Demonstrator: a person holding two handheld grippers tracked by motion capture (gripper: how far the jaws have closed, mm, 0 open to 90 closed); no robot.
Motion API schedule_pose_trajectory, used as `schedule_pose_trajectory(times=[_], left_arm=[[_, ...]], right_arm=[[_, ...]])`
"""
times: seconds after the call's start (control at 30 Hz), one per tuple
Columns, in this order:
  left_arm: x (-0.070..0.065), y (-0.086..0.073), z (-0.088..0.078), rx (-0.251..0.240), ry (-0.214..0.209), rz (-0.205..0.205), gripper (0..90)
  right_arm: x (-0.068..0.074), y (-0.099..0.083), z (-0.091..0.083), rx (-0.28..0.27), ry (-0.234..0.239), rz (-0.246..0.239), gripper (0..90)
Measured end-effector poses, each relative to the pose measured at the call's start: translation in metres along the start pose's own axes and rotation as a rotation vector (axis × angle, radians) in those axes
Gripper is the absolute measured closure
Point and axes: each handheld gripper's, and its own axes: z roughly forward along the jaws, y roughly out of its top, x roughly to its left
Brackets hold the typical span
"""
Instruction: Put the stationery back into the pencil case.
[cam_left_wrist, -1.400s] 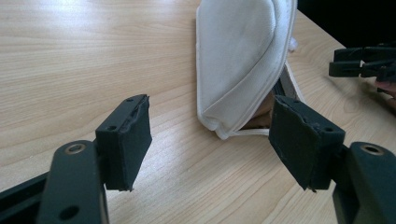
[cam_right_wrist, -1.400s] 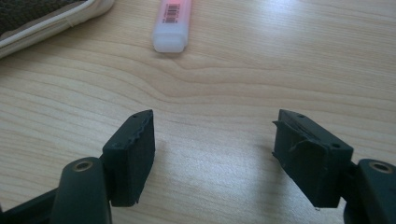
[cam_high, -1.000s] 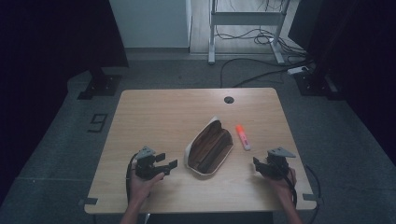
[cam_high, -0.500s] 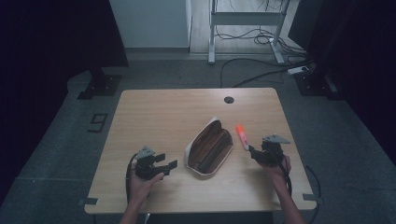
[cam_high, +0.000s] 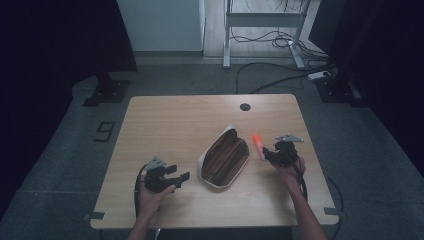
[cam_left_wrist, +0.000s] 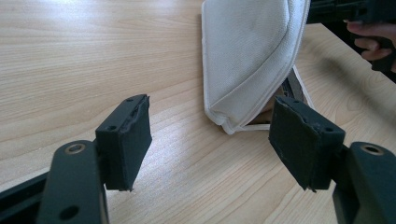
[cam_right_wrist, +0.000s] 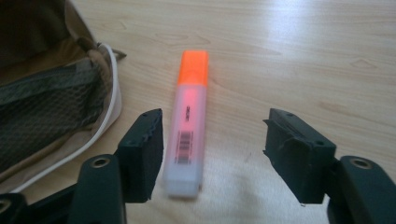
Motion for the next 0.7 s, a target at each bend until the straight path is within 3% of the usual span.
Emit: schedule_pose_trajectory(times=[0.47, 0.7], left_arm=[[0.002, 0.0, -0.001, 0.002, 0.001, -0.003, 29.6], [0.003, 0.0, -0.001, 0.004, -0.001, -0.003, 29.6]], right_arm=[[0.001, 0.016, 0.03, 0.04, -0.015, 0.013, 37.9], [0.003, 0.013, 0.043, 0.063, -0.012, 0.008, 40.8]])
